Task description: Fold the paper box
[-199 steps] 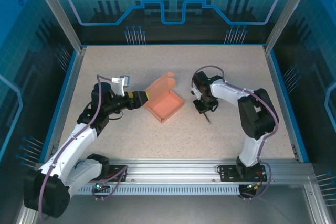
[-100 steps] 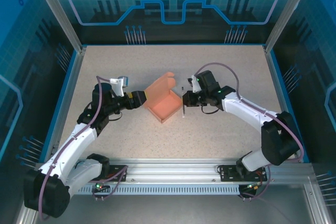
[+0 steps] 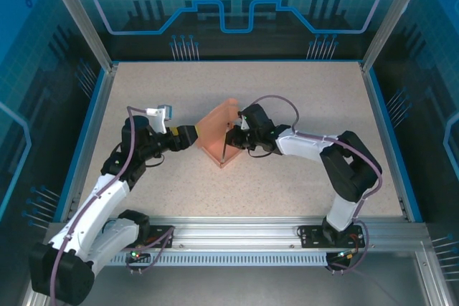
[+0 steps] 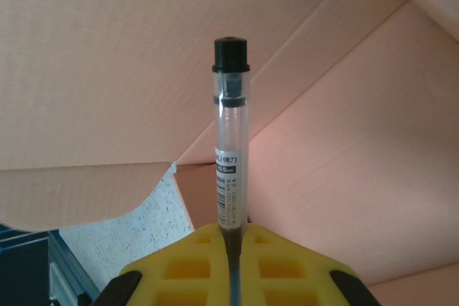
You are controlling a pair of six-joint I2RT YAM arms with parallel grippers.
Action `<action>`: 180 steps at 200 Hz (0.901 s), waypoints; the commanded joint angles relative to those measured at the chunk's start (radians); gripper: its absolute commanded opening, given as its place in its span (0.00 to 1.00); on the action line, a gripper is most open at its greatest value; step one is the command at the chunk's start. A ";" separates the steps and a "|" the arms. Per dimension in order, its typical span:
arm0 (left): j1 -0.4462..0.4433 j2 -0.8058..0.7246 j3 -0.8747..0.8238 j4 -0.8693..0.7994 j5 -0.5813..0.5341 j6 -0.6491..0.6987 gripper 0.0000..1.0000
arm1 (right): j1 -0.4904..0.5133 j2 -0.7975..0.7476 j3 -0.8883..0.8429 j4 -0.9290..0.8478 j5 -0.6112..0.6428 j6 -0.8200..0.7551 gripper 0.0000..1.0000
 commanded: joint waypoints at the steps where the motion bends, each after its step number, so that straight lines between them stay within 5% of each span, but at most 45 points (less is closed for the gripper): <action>1: -0.007 -0.018 -0.002 -0.016 -0.013 0.026 0.79 | 0.024 0.033 0.047 0.047 0.060 0.050 0.09; 119: -0.007 -0.021 -0.011 -0.012 -0.012 0.030 0.79 | 0.033 0.073 0.040 0.001 0.167 0.044 0.10; 180: -0.007 -0.021 -0.008 -0.014 -0.014 0.029 0.79 | 0.032 0.059 0.029 -0.006 0.183 0.017 0.21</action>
